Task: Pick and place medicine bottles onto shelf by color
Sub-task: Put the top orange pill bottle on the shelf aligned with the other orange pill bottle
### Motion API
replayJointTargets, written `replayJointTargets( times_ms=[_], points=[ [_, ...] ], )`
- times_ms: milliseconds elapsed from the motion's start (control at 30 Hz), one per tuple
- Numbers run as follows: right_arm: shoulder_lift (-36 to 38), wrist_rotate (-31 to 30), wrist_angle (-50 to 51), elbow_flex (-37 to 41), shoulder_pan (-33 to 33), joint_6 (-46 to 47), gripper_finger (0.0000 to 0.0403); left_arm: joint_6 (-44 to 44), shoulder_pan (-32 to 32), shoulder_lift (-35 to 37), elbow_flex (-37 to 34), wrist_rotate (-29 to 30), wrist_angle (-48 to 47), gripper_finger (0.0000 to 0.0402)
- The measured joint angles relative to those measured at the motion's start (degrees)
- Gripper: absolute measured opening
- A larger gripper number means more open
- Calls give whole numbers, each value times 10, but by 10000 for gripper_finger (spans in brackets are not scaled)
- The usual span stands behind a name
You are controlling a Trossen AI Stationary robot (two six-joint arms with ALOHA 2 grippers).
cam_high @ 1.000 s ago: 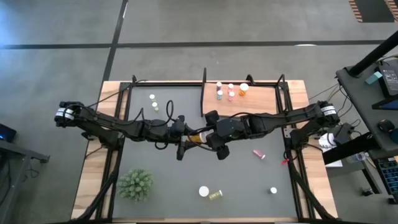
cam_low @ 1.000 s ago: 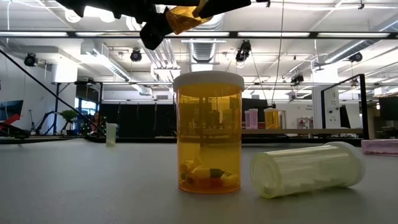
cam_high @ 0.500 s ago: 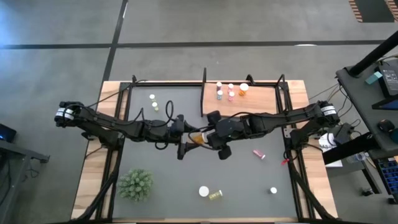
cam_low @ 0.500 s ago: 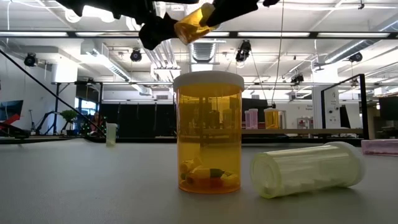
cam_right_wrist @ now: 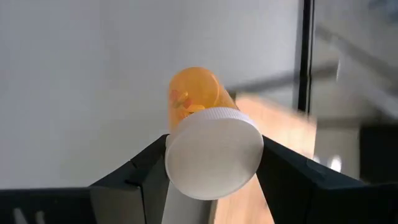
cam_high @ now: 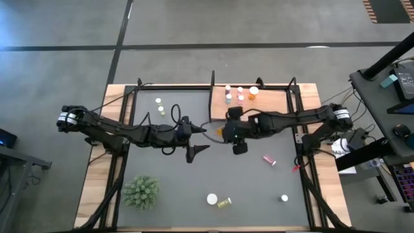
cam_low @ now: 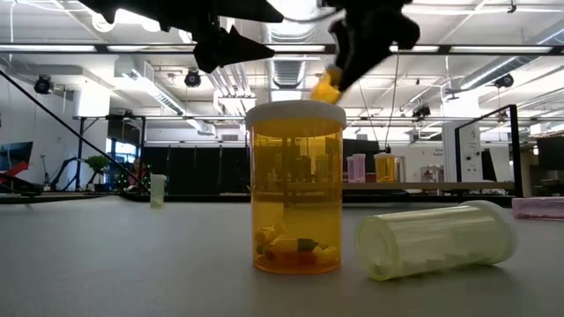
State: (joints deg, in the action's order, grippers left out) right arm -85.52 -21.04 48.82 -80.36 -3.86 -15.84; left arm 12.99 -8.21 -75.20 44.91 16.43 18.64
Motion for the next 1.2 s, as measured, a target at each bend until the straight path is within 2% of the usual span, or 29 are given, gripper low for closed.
replayJointTargets(
  times_ms=[200,433,600,733,933,1200],
  points=[
    [0,0,95,7,71,54,199,1,0,0,0,4,-15,325],
    [0,0,181,15,193,76,199,1,0,0,-1,4,-21,325],
    [0,9,197,20,283,135,199,1,0,0,-2,4,-43,325],
    [-4,58,193,29,336,180,199,1,0,0,-2,4,-55,325],
    [-22,63,171,38,374,190,199,1,0,0,-3,4,-61,325],
    [-64,82,165,35,380,203,199,1,0,0,-2,4,-73,325]
  ],
)
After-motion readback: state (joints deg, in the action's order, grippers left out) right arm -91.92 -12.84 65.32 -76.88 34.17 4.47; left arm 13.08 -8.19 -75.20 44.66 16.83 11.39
